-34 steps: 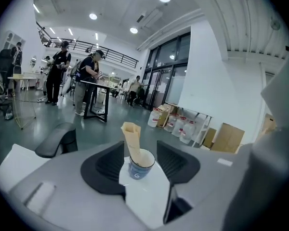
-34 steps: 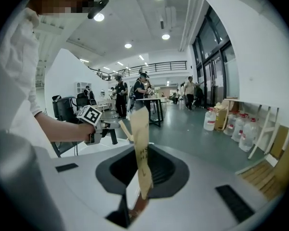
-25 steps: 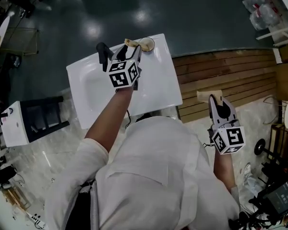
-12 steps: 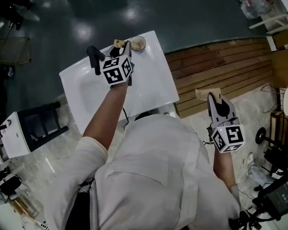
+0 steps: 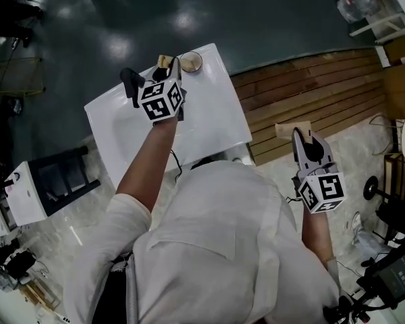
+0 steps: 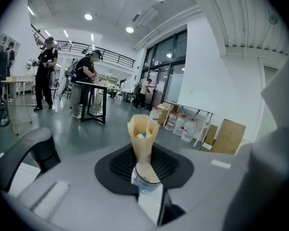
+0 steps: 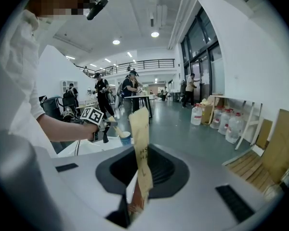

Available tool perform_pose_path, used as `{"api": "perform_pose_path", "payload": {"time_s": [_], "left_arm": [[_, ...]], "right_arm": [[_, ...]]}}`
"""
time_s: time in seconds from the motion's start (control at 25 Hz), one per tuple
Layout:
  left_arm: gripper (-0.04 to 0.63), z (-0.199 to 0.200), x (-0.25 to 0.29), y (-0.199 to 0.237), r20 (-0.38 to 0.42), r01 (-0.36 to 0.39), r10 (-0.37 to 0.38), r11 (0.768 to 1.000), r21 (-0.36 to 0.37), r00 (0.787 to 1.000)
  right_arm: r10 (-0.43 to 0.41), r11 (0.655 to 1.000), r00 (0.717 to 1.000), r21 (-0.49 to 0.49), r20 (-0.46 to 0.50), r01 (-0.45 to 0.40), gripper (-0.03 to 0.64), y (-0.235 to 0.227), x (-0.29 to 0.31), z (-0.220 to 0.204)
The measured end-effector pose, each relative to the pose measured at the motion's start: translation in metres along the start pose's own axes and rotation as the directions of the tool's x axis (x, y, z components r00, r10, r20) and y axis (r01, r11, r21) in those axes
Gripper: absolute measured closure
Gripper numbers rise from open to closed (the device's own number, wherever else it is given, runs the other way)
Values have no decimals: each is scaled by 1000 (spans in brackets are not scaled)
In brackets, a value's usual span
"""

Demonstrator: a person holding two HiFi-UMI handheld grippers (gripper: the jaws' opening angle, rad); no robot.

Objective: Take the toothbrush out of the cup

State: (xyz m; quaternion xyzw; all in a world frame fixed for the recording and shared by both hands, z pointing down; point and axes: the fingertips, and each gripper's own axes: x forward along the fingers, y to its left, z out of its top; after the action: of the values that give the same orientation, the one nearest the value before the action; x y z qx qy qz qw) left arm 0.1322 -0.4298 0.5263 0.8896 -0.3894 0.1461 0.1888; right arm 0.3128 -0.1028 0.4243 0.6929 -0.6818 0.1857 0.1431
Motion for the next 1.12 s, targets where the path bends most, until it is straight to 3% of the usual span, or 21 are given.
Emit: {"api": "perform_pose_path", "payload": {"time_s": [1.12], "left_arm": [[529, 64, -75, -25, 146, 8, -20, 997, 83, 989]], "right_arm": [[98, 995, 993, -7, 60, -98, 575, 7, -11, -2]]}}
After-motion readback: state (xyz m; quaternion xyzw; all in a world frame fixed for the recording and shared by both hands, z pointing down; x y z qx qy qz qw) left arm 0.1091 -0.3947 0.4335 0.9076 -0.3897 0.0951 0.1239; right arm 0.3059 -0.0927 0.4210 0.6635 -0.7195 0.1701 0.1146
